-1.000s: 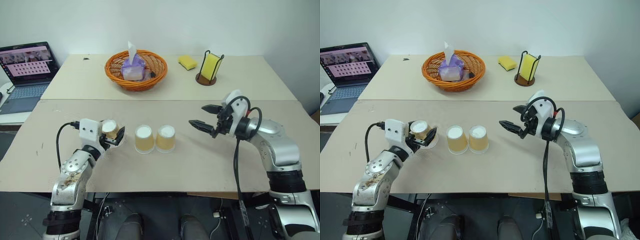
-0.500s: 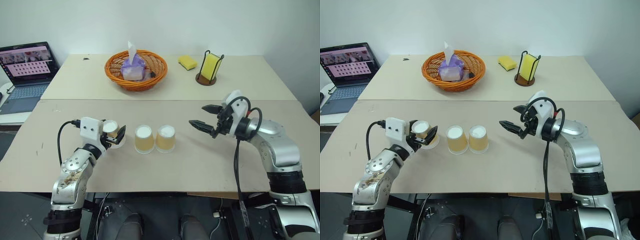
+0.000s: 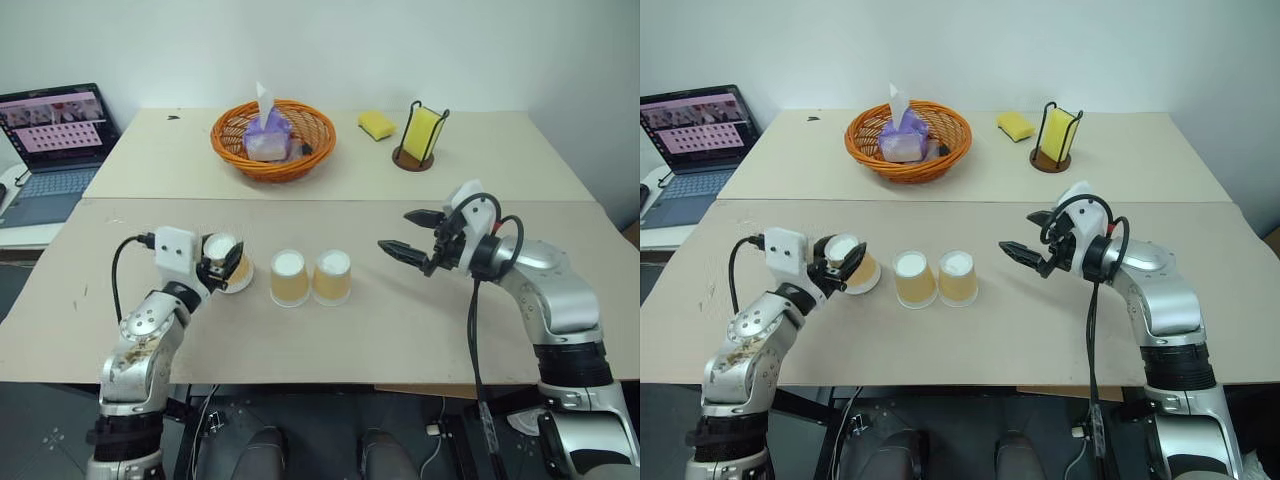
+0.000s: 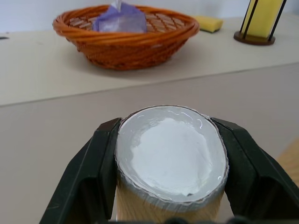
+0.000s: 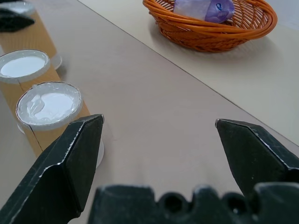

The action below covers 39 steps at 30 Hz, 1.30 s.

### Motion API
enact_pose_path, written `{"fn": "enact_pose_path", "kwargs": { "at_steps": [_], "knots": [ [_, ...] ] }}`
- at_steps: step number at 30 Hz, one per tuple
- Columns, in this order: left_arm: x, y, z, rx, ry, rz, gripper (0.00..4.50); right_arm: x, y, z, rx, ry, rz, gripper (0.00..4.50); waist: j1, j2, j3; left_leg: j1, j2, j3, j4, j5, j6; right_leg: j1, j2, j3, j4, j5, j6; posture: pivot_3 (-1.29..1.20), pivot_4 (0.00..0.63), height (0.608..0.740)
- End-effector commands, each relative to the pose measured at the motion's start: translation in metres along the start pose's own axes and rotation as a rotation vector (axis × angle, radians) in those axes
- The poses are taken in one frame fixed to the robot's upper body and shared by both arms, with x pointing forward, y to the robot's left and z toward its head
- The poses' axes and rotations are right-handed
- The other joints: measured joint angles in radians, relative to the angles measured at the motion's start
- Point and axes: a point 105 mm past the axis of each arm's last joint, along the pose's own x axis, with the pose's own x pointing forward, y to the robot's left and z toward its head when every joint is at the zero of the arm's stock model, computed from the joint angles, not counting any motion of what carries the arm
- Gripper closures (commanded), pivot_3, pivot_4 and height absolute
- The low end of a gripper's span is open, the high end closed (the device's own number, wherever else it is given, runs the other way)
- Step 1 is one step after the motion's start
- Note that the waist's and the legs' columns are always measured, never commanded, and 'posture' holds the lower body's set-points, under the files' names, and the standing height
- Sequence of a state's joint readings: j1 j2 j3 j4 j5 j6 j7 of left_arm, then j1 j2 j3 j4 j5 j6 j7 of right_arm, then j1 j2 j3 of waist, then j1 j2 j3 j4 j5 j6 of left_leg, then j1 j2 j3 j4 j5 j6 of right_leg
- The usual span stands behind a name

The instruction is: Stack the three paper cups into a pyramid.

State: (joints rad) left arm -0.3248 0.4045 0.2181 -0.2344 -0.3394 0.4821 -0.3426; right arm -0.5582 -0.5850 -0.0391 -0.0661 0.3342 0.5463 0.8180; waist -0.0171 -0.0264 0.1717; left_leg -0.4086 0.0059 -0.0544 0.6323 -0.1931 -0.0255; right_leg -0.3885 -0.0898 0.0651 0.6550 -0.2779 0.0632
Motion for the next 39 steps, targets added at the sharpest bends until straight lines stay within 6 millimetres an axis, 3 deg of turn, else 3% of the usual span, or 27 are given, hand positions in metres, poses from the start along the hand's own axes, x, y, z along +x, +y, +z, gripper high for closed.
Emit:
{"fn": "enact_pose_path", "kwargs": {
  "at_steps": [1,5,7,10,14,20,28,39],
  "knots": [
    [0.023,0.011,0.063,0.034,-0.121,-0.130,2.02,0.001,-0.005,0.011,-0.034,-0.036,-0.041,0.00,-0.001,0.000,0.000,0.000,0.000,0.000,0.000,0.000,0.000,0.000,0.000,0.000,0.000,0.000,0.000,0.00,0.150,0.740],
    [0.044,0.004,0.109,-0.012,-0.133,-0.363,2.02,0.004,0.000,0.009,-0.014,-0.047,-0.051,0.00,-0.002,-0.002,0.001,-0.003,-0.001,-0.001,0.000,0.000,0.000,-0.001,0.000,-0.001,-0.001,0.000,0.000,0.00,0.150,0.740],
    [0.049,-0.013,0.130,-0.125,-0.109,-0.579,2.02,0.004,0.003,0.005,-0.007,-0.046,-0.064,0.00,-0.004,-0.003,0.002,-0.005,-0.001,-0.001,0.000,0.000,0.000,-0.002,-0.001,-0.002,-0.002,0.000,0.001,0.00,0.150,0.740],
    [0.044,-0.041,0.145,-0.207,-0.066,-0.869,2.02,0.003,0.004,0.002,-0.009,-0.044,-0.081,0.00,-0.008,-0.002,0.002,-0.006,-0.001,-0.002,0.001,0.000,0.000,-0.003,-0.001,-0.003,-0.001,-0.001,0.002,0.00,0.150,0.740],
    [0.035,-0.076,0.139,-0.235,0.037,-1.165,2.02,-0.003,0.008,-0.004,-0.004,-0.033,-0.101,0.00,-0.021,-0.002,0.002,-0.006,-0.002,-0.002,0.001,0.000,0.000,-0.004,0.000,-0.002,0.001,-0.001,0.002,0.00,0.150,0.740],
    [0.038,-0.100,0.126,-0.193,0.102,-1.321,2.02,-0.011,0.009,-0.009,-0.006,-0.020,-0.148,0.00,-0.032,-0.002,0.002,-0.006,-0.001,-0.002,0.001,0.000,0.000,-0.004,0.000,-0.002,0.002,-0.001,0.002,0.00,0.150,0.740],
    [0.047,-0.100,0.101,0.018,0.138,-1.315,2.02,-0.019,0.008,-0.004,-0.004,-0.042,-0.184,0.00,-0.029,-0.002,0.002,-0.006,-0.001,-0.002,0.001,0.000,0.000,-0.005,0.000,-0.002,0.002,-0.001,0.002,0.00,0.150,0.740],
    [0.042,-0.098,0.087,0.087,0.140,-1.325,2.02,-0.018,0.006,-0.004,-0.006,-0.040,-0.190,0.00,-0.027,-0.002,0.002,-0.007,-0.001,-0.002,0.002,0.000,0.000,-0.005,0.000,-0.002,0.002,-0.001,0.002,0.00,0.150,0.740]
  ]
}}
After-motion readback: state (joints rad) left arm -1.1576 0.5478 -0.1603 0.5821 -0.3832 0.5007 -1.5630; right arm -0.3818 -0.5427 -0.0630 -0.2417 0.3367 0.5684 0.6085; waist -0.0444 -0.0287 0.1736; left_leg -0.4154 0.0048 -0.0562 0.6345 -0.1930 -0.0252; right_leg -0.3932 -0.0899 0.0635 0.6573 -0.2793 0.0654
